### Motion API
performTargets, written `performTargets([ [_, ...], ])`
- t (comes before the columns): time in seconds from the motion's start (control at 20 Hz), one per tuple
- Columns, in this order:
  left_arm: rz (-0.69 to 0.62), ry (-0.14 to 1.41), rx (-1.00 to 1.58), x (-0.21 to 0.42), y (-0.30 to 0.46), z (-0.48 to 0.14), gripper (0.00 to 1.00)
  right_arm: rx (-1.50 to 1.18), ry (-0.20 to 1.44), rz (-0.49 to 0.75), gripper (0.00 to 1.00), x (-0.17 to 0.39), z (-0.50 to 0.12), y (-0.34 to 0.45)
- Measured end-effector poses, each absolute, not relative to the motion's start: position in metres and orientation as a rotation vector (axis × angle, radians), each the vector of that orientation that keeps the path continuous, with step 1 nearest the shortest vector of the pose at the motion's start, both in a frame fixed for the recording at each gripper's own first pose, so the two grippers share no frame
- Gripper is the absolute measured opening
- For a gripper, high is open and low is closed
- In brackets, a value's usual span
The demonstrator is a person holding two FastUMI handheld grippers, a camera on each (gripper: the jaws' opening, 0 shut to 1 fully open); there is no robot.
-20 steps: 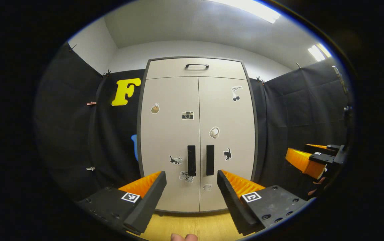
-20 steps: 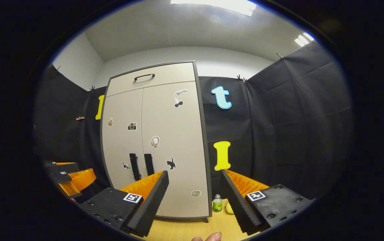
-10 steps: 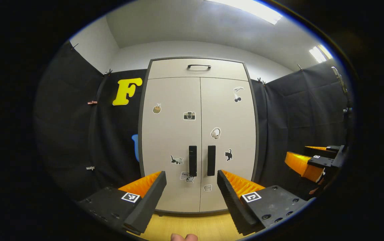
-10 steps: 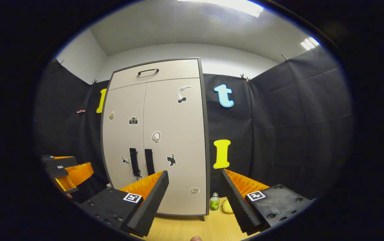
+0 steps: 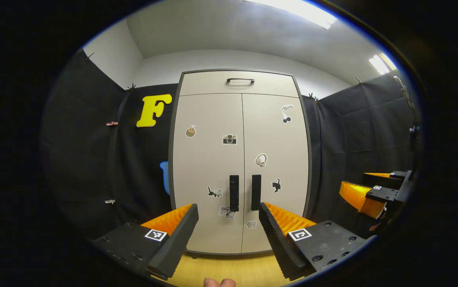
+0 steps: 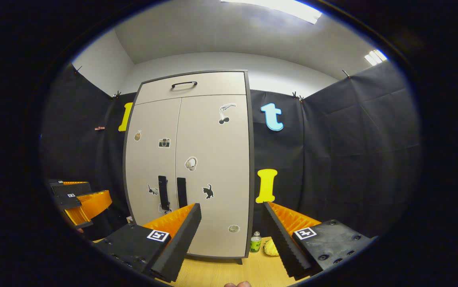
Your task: Open the right door of the double-door shoe cabinet with the right hand, and open the left door with the left hand.
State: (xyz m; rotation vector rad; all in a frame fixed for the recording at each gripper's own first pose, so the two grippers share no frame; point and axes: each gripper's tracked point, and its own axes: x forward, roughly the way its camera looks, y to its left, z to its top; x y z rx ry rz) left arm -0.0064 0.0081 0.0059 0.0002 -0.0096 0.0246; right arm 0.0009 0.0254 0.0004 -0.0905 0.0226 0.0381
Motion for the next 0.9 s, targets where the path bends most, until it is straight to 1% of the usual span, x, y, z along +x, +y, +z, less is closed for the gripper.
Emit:
performTargets([
  [0.2,0.04,-0.002,0.009,-0.008,0.007,0.007,0.95,-0.081,0.008,0.055,0.97,0.009,0.004,0.041],
  [0.4,0.059,0.004,0.017,-0.009,0.017,0.003,0.95,-0.061,0.014,0.081,0.97,0.03,-0.002,0.069],
  [0.6,0.086,0.014,0.009,-0.009,0.021,0.0,0.95,-0.03,0.01,0.081,0.97,0.064,-0.01,0.095],
  [0.9,0.118,0.026,0.005,-0.005,0.051,-0.015,0.95,-0.046,0.021,0.086,0.98,0.125,-0.039,0.132],
])
